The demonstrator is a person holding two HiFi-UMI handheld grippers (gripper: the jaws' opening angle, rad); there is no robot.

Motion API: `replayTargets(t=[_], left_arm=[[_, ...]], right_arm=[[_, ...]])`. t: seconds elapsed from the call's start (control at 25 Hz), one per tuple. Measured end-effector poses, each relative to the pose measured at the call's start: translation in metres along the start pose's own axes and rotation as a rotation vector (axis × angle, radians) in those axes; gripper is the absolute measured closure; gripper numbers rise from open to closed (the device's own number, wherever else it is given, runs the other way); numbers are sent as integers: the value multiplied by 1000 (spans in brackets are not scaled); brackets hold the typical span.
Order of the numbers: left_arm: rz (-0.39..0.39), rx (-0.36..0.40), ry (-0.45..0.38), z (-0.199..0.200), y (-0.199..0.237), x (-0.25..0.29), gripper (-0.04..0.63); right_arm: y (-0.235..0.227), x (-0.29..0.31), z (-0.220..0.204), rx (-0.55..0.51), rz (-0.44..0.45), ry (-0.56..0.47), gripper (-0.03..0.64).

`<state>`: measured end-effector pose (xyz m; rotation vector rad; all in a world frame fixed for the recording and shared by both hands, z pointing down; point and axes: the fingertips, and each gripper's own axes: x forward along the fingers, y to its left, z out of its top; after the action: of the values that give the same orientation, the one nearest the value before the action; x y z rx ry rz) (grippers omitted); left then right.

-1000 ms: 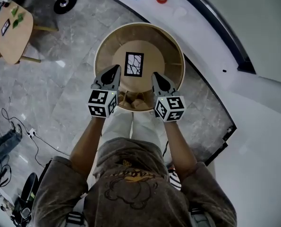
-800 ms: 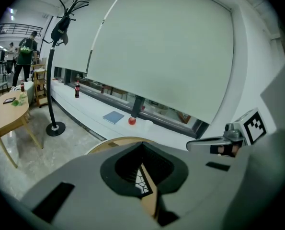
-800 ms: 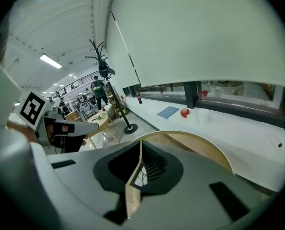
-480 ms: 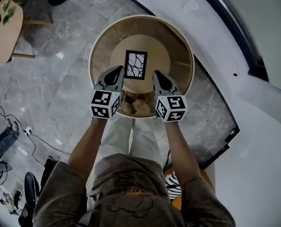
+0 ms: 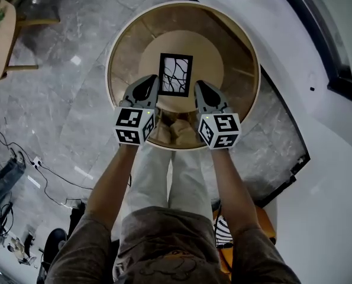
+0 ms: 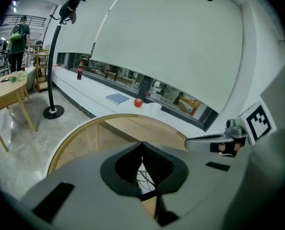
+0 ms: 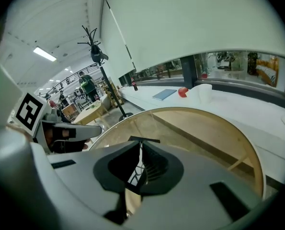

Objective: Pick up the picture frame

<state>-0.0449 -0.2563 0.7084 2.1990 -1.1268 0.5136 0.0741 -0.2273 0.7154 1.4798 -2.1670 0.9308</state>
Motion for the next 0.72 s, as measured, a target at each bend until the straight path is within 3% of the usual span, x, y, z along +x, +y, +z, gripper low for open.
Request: replayTargets(t=[0.44,0.48,0.52,0.56,0.72], left_arm=[[6,-1,4,-14,0,6,578],[7,-5,7,-15,0,7,572],[5,-11,12,-17,0,8,549],[2,-17,18,-19,-1,9,519],[-11,-28,36,-25,-1,12,469]], right_arm=[[-1,10,-16,-8,-2,36,596],[-1,10,-17,-4,-3,36,566],[-1,11,-18,1,-4,38,465],[-2,12,-19,6,-7,41,426],[-4,17,-25,6,-15,58,420]])
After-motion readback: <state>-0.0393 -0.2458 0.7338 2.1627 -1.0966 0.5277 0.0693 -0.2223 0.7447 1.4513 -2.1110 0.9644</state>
